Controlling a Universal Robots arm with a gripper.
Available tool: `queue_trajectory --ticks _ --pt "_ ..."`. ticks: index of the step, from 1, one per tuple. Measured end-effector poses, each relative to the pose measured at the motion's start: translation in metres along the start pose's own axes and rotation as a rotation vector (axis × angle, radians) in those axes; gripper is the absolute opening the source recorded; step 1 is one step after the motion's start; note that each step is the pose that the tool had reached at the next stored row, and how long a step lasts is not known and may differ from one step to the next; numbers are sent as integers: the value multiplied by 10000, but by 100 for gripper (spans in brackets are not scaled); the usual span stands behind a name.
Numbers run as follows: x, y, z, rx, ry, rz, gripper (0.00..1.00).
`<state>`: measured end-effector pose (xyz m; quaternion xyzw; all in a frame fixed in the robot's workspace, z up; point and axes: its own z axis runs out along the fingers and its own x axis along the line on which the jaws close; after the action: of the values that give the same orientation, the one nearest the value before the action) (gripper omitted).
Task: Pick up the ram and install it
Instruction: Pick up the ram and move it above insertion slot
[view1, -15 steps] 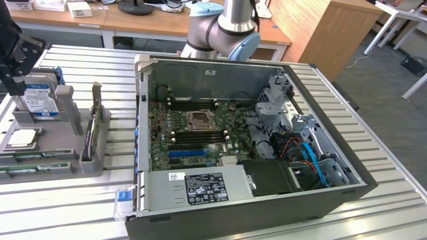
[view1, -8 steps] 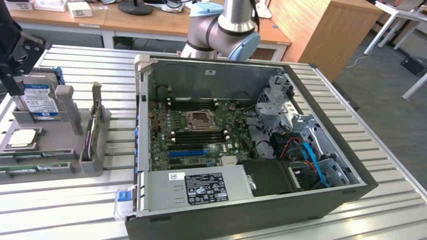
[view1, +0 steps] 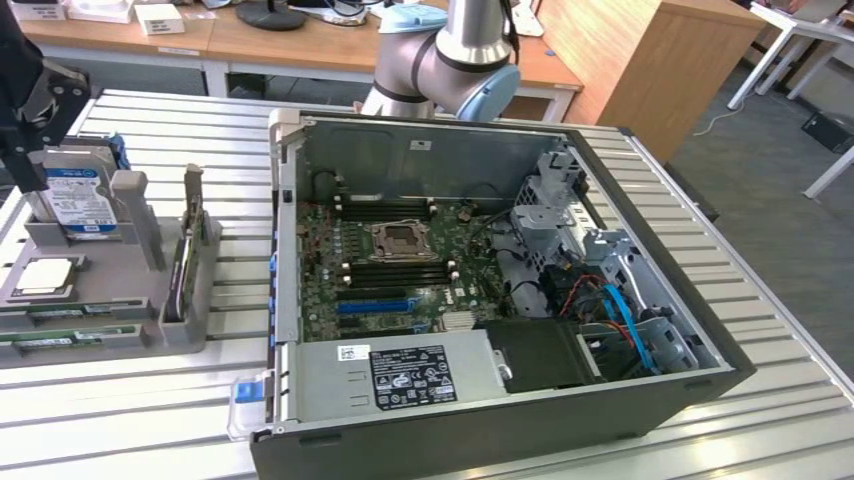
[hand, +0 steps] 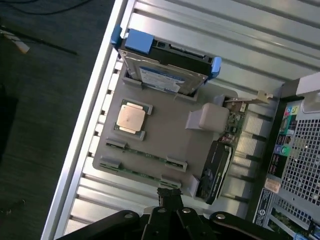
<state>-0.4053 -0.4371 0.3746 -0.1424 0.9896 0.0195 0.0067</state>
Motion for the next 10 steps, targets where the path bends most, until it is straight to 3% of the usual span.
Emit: queue_trajectory --ticks 10 --pt "0 0 2 40 88 -1820 11"
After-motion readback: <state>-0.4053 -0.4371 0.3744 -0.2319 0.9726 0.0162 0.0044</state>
